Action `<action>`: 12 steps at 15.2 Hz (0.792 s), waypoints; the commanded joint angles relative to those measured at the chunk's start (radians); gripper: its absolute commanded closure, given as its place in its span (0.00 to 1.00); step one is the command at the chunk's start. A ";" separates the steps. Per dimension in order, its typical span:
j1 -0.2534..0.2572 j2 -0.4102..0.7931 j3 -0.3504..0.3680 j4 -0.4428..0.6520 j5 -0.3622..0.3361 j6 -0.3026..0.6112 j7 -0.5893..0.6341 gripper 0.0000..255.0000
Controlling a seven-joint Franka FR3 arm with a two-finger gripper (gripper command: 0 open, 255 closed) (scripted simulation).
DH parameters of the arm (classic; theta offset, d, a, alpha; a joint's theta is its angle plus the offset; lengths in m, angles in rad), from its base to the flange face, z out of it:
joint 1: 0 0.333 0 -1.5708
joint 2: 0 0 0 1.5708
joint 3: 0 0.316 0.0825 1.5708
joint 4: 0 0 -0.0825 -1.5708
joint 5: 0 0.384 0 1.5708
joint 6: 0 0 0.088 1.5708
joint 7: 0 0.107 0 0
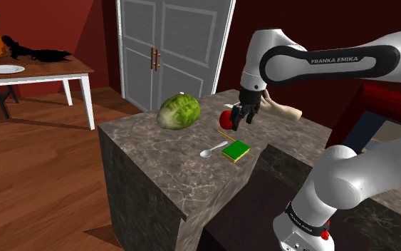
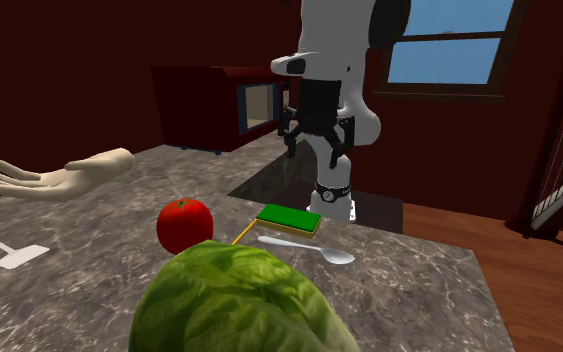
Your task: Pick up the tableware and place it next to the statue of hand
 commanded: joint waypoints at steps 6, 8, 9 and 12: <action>0.041 0.149 0.062 -0.077 0.025 0.322 0.061 0.00; 0.050 0.210 0.083 -0.082 0.025 0.414 0.082 0.00; 0.053 0.243 0.094 -0.082 0.023 0.459 0.094 0.00; 0.057 0.348 0.130 -0.071 0.007 0.591 0.135 0.00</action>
